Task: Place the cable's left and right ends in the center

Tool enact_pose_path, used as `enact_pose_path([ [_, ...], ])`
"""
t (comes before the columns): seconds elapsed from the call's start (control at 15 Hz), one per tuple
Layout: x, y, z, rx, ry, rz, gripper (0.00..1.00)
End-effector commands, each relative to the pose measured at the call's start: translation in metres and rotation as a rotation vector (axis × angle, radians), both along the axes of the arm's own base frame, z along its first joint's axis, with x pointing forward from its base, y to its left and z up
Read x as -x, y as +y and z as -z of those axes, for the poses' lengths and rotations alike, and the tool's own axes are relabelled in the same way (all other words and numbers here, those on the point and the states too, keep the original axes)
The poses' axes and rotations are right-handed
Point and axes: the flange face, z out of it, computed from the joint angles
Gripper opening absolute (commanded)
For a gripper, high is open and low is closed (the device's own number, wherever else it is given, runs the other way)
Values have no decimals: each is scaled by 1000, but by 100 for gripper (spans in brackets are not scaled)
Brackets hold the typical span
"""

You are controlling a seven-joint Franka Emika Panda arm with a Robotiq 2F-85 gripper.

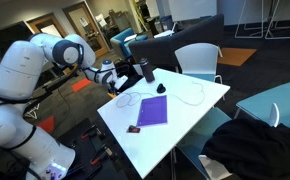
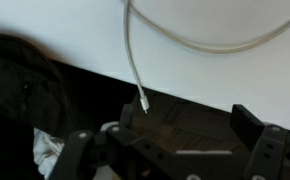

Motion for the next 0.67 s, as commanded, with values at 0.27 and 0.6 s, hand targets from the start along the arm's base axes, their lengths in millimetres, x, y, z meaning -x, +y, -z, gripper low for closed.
enact_pose_path([
  [0.27, -20, 35, 28, -84, -27, -41, 100],
  [0.6, -31, 47, 45, -94, -15, -17, 100],
])
